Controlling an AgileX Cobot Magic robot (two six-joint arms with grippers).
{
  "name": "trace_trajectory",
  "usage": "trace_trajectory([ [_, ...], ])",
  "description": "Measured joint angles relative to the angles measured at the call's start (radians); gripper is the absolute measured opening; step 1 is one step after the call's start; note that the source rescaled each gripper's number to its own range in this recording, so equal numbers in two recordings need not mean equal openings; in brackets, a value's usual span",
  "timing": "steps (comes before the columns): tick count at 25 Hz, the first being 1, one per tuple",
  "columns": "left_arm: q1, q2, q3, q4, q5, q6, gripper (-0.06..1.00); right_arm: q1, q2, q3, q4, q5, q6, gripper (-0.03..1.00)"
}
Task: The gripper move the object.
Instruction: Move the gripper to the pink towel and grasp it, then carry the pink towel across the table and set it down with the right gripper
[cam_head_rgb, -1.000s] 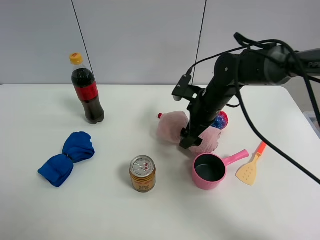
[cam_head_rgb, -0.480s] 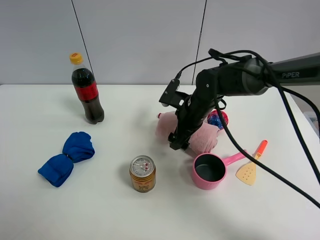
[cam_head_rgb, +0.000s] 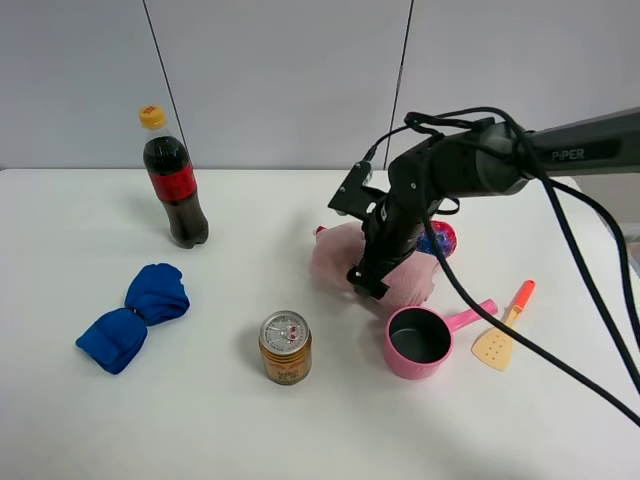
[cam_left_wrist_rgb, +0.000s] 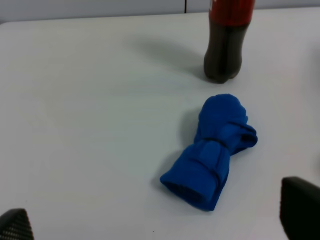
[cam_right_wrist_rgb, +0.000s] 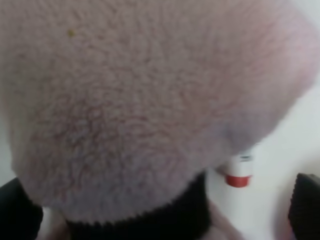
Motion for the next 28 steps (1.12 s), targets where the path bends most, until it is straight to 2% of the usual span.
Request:
trace_trajectory([
  [3,0.0,0.0,0.0,0.0,0.0,0.0,1.0,0.0,0.022,0.001,-0.001,-0.005,0.001,0.94],
  [6,0.0,0.0,0.0,0.0,0.0,0.0,1.0,0.0,0.022,0.001,-0.001,-0.011,0.003,0.78],
  [7,0.0,0.0,0.0,0.0,0.0,0.0,1.0,0.0,0.022,0.001,-0.001,-0.011,0.003,0.67],
  [9,0.0,0.0,0.0,0.0,0.0,0.0,1.0,0.0,0.022,0.001,0.005,-0.011,0.003,0.39],
  [11,0.0,0.0,0.0,0.0,0.0,0.0,1.0,0.0,0.022,0.001,0.012,-0.011,0.005,0.03],
  [12,0.0,0.0,0.0,0.0,0.0,0.0,1.0,0.0,0.022,0.001,0.015,-0.011,0.008,0.0],
  [20,0.0,0.0,0.0,0.0,0.0,0.0,1.0,0.0,0.0,0.001,0.016,-0.049,0.009,0.0],
  [28,0.0,0.0,0.0,0.0,0.0,0.0,1.0,0.0,-0.21,0.001,0.009,-0.022,0.011,0.0],
])
